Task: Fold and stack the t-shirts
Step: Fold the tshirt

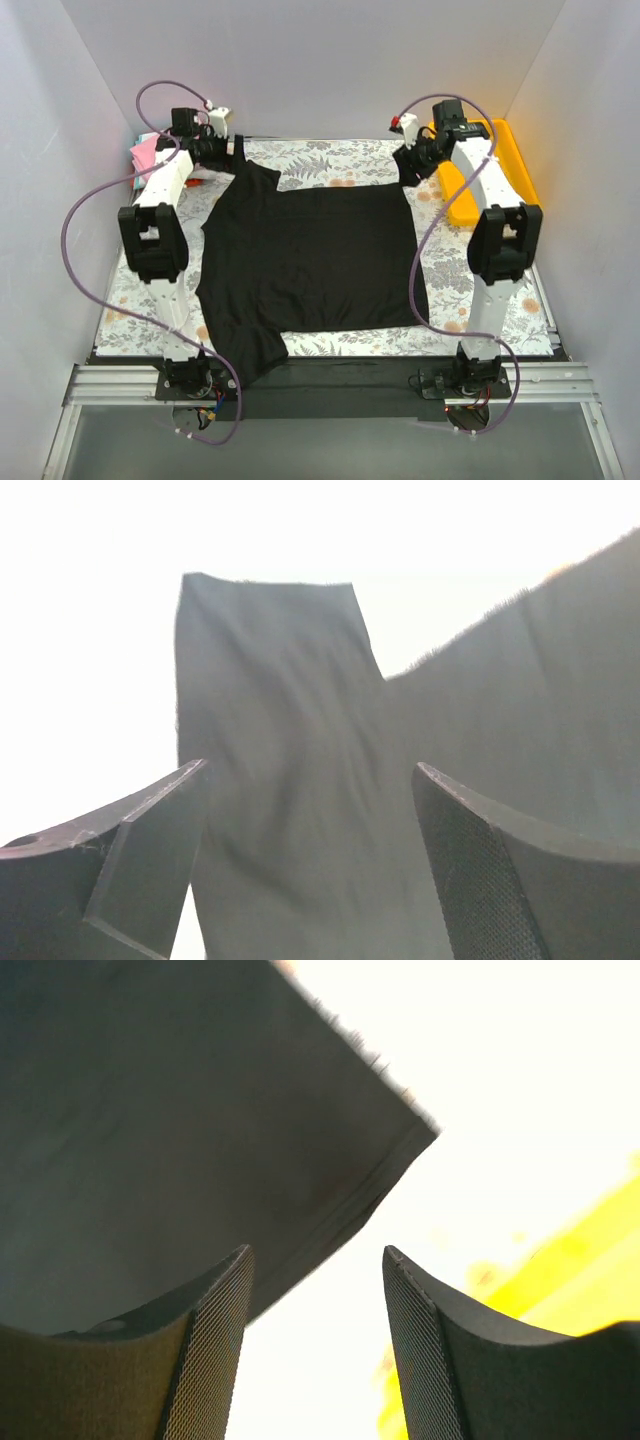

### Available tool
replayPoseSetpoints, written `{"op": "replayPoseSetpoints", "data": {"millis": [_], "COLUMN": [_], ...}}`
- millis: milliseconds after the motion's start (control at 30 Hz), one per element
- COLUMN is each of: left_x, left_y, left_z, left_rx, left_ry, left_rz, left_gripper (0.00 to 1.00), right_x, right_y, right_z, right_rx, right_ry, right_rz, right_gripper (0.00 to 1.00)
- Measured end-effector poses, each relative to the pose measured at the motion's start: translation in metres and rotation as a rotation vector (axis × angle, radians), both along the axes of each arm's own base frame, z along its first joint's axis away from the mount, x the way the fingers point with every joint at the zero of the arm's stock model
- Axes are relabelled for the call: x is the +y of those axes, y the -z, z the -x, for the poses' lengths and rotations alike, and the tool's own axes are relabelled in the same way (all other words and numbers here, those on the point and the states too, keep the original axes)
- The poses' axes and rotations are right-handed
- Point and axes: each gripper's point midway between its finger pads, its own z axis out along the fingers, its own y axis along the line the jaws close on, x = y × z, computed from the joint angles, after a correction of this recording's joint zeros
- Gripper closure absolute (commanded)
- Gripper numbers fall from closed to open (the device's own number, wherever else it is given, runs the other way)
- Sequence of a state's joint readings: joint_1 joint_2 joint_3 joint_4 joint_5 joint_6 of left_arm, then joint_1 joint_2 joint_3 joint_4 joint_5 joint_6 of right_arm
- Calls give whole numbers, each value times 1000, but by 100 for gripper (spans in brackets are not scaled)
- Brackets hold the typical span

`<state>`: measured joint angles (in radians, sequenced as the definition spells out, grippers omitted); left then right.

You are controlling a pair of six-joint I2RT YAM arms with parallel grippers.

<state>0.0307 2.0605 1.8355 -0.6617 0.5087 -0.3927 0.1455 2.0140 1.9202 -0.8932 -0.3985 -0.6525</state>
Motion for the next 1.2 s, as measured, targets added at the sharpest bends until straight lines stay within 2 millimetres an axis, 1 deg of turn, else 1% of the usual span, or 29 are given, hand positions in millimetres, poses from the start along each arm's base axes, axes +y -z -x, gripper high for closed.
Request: {"op": "replayPoseSetpoints", "data": {"millis": [33, 67, 133, 167, 233, 300, 367, 400, 467, 600, 733, 967, 1033, 1133, 1167, 1200], "left_x": [-1, -1, -3, -4, -5, -6, -6, -6, -6, -6, -5, -2, -2, -3, -3, -2], "left_y": [0, 5, 19, 30, 50, 68, 79, 80, 78, 74, 73, 74, 77, 87, 91, 94], "left_z": [-21, -40, -63, -71, -79, -81, -81, -81, -83, -88, -91, -97, -102, -103, -103, -104], "left_rx": [-21, -37, -37, -27, 4, 36, 58, 58, 49, 19, 7, -10, -18, -9, -2, 0], "left_ry": [-24, -43, -69, -79, -97, -111, -118, -118, -119, -117, -116, -126, -129, -134, -137, -139], "left_rz": [22, 42, 75, 90, 110, 122, 126, 127, 128, 128, 120, 111, 107, 97, 94, 90], "left_gripper": [22, 22, 22, 22, 22, 22, 22, 22, 21, 21, 20, 18, 18, 17, 17, 17], "right_x": [3, 5, 7, 8, 8, 6, 2, 1, -2, -3, -3, -1, 0, 3, 4, 4], "right_y": [2, 8, 22, 32, 53, 72, 91, 98, 106, 108, 112, 128, 132, 133, 133, 133], "right_z": [-18, -33, -59, -73, -97, -109, -113, -114, -114, -123, -130, -126, -124, -124, -123, -123], "right_rx": [-19, -30, -40, -43, -51, -56, -46, -46, -47, -82, -109, -85, -82, -86, -87, -88], "right_ry": [22, 43, 82, 101, 133, 153, 171, 176, 183, 190, 182, 162, 153, 135, 128, 127], "right_rz": [-13, -20, -23, -25, -18, -4, 14, 21, 31, 39, 39, 40, 37, 25, 20, 19], "right_gripper": [40, 41, 42, 43, 44, 45, 45, 45, 45, 44, 45, 48, 50, 57, 65, 69]}}
